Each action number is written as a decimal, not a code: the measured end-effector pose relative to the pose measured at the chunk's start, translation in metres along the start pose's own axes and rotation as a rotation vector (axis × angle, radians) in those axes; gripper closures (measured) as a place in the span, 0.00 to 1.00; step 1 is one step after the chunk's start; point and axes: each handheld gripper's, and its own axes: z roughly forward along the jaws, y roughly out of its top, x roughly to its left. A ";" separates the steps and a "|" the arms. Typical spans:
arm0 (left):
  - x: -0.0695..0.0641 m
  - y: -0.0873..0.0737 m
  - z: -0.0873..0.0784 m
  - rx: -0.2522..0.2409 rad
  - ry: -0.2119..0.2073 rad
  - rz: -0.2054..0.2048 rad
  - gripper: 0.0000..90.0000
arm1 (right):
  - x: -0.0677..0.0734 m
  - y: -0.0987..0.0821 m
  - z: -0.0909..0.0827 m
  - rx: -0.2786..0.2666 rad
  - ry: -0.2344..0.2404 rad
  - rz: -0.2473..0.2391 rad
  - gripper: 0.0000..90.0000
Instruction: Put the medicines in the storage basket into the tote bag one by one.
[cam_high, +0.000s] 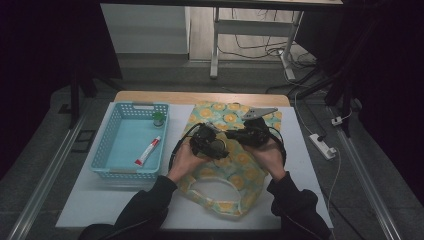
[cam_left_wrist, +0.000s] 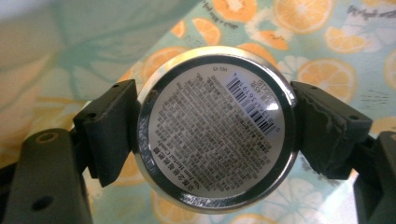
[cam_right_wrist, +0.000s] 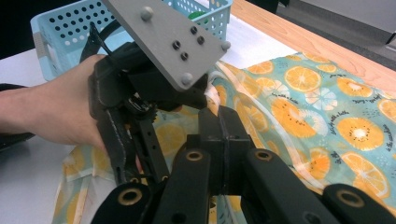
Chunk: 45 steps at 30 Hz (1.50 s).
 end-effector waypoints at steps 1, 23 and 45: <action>0.001 0.000 0.002 0.005 0.005 0.005 0.23 | 0.000 0.000 0.001 0.002 -0.001 0.000 1.00; 0.001 -0.003 0.017 -0.024 0.111 0.031 0.18 | -0.006 -0.004 0.002 0.003 -0.010 0.017 1.00; -0.013 -0.010 -0.038 -0.054 -0.033 0.024 0.00 | -0.006 -0.003 -0.002 -0.008 -0.005 0.012 1.00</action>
